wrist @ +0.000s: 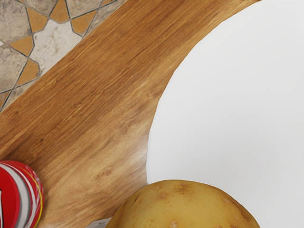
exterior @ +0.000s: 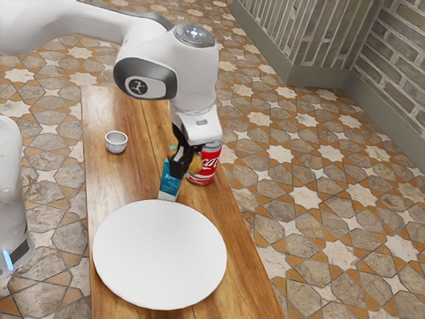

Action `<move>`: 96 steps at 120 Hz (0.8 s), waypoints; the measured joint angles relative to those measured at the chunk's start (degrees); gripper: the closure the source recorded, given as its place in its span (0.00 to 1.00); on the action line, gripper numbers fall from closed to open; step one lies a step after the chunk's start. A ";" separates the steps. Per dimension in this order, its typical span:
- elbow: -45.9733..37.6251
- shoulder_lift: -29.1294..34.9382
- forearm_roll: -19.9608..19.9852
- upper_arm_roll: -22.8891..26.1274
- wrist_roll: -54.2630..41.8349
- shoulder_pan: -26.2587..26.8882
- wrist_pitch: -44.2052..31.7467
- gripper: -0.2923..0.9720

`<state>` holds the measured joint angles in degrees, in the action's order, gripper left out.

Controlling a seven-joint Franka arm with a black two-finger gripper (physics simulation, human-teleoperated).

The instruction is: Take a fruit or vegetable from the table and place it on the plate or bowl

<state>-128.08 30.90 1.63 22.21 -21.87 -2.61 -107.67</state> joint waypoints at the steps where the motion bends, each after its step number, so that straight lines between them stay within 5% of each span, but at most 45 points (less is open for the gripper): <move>1: 0.01 -0.02 0.02 0.11 0.00 0.01 0.00 0.66; 83: 0.09 -0.08 1.35 6.09 -0.19 0.16 -0.45 0.66; 96: 0.08 -0.07 1.72 6.55 -0.32 0.15 -0.51 0.46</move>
<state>-127.99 30.84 3.35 28.76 -22.18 -2.46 -108.18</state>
